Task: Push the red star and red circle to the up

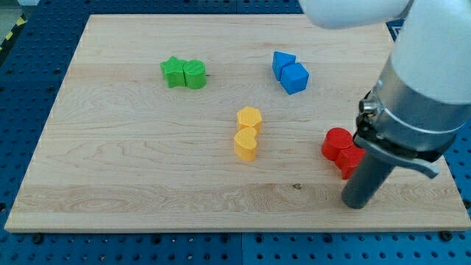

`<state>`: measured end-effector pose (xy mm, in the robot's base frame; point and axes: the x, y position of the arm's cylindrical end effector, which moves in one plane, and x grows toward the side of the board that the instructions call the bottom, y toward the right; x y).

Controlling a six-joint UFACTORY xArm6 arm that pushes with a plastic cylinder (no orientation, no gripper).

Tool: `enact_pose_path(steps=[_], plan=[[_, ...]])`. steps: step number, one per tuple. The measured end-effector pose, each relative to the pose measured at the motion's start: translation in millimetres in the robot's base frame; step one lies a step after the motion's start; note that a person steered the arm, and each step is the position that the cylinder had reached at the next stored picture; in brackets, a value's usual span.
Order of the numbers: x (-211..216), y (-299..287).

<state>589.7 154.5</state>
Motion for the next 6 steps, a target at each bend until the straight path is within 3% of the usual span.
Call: enact_pose_path(steps=[6], plan=[[-55, 7]])
